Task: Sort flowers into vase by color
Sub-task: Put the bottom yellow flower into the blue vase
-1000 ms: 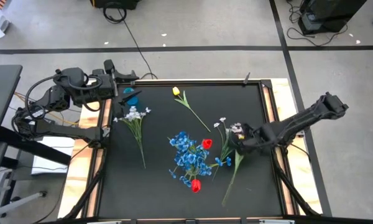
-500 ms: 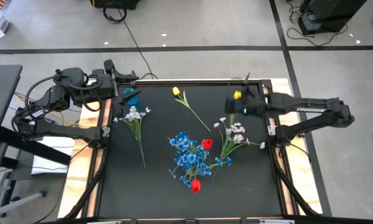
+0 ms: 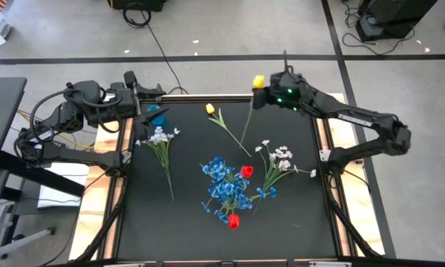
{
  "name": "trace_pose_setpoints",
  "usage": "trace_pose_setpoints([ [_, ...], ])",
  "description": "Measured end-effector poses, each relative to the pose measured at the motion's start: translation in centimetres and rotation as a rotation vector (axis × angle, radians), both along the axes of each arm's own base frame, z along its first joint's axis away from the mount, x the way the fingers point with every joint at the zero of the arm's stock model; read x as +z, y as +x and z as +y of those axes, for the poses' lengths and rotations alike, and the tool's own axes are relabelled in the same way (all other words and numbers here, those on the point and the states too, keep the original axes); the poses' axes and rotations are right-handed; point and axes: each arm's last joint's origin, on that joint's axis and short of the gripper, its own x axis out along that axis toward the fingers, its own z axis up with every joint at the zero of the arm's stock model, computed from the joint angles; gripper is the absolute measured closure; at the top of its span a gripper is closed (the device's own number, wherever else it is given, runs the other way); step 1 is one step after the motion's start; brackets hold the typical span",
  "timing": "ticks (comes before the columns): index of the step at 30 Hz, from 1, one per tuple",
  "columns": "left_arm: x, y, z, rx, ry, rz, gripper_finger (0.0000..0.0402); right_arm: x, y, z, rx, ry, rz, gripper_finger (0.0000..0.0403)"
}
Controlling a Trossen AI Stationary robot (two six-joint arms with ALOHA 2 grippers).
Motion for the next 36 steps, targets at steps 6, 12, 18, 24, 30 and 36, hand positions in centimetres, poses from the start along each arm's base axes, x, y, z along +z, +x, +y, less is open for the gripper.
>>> trace_pose_setpoints([
  [6,0.0,0.0,0.0,0.0,0.0,0.0,0.0186,-0.7,3.2,-2.0,0.131,-0.038,-0.001,0.0392],
  [12,0.0,0.0,0.0,0.0,0.001,0.0,0.0186,1.5,7.0,-3.9,0.248,-0.143,0.005,0.0392],
  [18,0.0,0.0,0.0,0.0,0.001,-0.001,0.0186,3.3,9.8,-5.1,0.349,-0.198,-0.03,0.0392],
  [24,0.2,0.0,0.0,0.0,-0.004,-0.025,0.0186,4.0,11.6,-5.9,0.409,-0.212,-0.059,0.0392],
  [30,0.3,0.0,0.0,0.001,-0.142,-0.069,0.0186,4.7,13.2,-5.9,0.486,-0.288,-0.066,0.0392],
  [36,0.7,-0.1,0.1,0.045,-0.155,-0.122,0.0186,5.4,14.3,-6.0,0.525,-0.343,-0.077,0.0392],
])
